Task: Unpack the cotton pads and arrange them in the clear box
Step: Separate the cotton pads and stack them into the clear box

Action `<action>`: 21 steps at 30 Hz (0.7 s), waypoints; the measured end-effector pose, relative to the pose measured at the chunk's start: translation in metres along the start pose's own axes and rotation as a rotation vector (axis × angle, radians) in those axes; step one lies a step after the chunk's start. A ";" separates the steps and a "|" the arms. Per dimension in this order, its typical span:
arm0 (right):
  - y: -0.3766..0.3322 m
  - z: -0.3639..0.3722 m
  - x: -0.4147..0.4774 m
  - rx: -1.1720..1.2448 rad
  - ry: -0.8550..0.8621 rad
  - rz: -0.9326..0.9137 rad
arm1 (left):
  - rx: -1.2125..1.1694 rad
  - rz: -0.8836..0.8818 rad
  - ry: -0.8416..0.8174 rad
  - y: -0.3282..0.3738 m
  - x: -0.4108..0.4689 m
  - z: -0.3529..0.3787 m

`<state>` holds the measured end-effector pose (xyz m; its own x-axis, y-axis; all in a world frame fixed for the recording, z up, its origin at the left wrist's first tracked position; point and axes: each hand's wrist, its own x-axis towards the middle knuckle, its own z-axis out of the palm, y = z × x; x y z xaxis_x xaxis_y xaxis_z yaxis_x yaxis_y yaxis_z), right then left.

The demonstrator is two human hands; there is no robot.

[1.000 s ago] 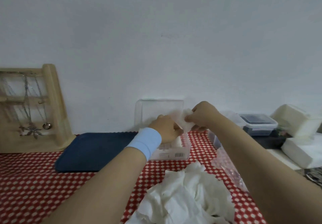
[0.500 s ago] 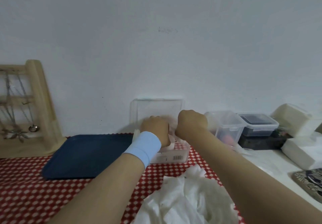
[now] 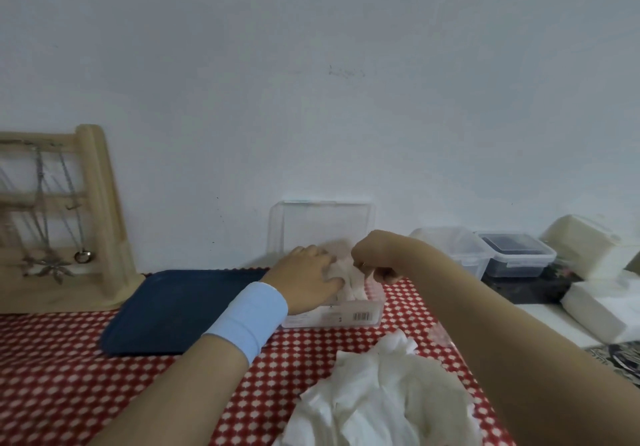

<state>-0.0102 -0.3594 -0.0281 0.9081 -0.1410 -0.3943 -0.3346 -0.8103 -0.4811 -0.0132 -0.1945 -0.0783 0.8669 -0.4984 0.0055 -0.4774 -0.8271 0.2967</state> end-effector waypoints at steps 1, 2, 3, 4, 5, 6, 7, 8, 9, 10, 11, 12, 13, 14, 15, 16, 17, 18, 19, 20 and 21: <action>0.001 0.003 0.000 -0.035 -0.010 0.003 | 0.033 0.004 -0.044 0.002 -0.001 0.002; 0.001 0.006 -0.002 -0.082 -0.018 0.009 | 0.073 0.007 -0.080 0.005 -0.002 0.004; 0.001 0.009 -0.003 -0.110 -0.020 0.016 | 0.102 0.007 -0.101 0.007 -0.003 0.006; 0.001 0.010 -0.004 -0.112 -0.014 0.018 | 0.112 0.003 -0.106 0.008 -0.006 0.005; 0.003 0.008 -0.006 -0.097 0.003 0.014 | 0.106 0.000 -0.097 0.009 -0.006 0.005; 0.006 0.006 -0.005 -0.074 0.034 0.000 | 0.100 -0.002 -0.075 0.009 -0.008 0.003; 0.008 0.003 -0.006 -0.045 0.079 -0.024 | 0.109 -0.001 -0.049 0.008 -0.010 0.002; 0.011 0.001 -0.007 -0.024 0.130 -0.064 | 0.131 -0.003 -0.028 0.007 -0.012 0.001; 0.015 0.000 -0.009 -0.045 0.181 -0.117 | 0.155 -0.008 -0.022 0.005 -0.014 0.001; 0.018 0.001 -0.012 -0.133 0.247 -0.180 | 0.165 -0.020 -0.036 0.003 -0.015 0.003; 0.021 0.004 -0.017 -0.252 0.309 -0.241 | 0.159 -0.034 -0.062 0.002 -0.015 0.005; 0.022 0.011 -0.020 -0.358 0.341 -0.306 | 0.144 -0.047 -0.088 0.001 -0.015 0.009; 0.023 0.018 -0.025 -0.418 0.320 -0.358 | 0.132 -0.052 -0.104 0.001 -0.014 0.011; 0.023 0.025 -0.027 -0.439 0.252 -0.380 | 0.121 -0.052 -0.112 0.002 -0.014 0.012; 0.023 0.030 -0.032 -0.436 0.165 -0.379 | 0.105 -0.052 -0.116 0.005 -0.015 0.012; 0.024 0.035 -0.034 -0.424 0.082 -0.370 | 0.087 -0.055 -0.120 0.008 -0.017 0.010; 0.025 0.039 -0.038 -0.415 0.021 -0.376 | 0.065 -0.059 -0.121 0.010 -0.020 0.007; 0.027 0.039 -0.042 -0.400 -0.011 -0.391 | 0.045 -0.061 -0.114 0.012 -0.024 0.004; 0.029 0.037 -0.048 -0.373 -0.016 -0.406 | 0.030 -0.058 -0.097 0.014 -0.028 0.001; 0.031 0.035 -0.055 -0.324 0.006 -0.420 | 0.015 -0.053 -0.071 0.015 -0.033 -0.001; 0.034 0.032 -0.060 -0.273 0.046 -0.428 | -0.001 -0.044 -0.041 0.016 -0.039 -0.003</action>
<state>-0.0839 -0.3605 -0.0455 0.9615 0.2167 -0.1687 0.1427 -0.9191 -0.3674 -0.0543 -0.1877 -0.0708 0.8803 -0.4722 -0.0467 -0.4392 -0.8481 0.2965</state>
